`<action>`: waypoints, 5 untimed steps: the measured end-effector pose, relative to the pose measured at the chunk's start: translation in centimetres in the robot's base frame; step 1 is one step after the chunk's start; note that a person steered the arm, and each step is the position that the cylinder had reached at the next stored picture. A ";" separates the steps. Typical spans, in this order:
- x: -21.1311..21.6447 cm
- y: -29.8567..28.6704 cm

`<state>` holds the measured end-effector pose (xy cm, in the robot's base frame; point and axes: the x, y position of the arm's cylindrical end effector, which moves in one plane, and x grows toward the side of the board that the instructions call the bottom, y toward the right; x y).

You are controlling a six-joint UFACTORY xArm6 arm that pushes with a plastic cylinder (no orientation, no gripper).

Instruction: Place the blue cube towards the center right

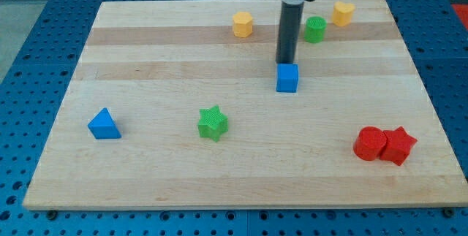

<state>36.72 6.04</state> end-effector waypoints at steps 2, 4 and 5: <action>4.2 -4.6; 5.4 -2.2; 5.3 0.7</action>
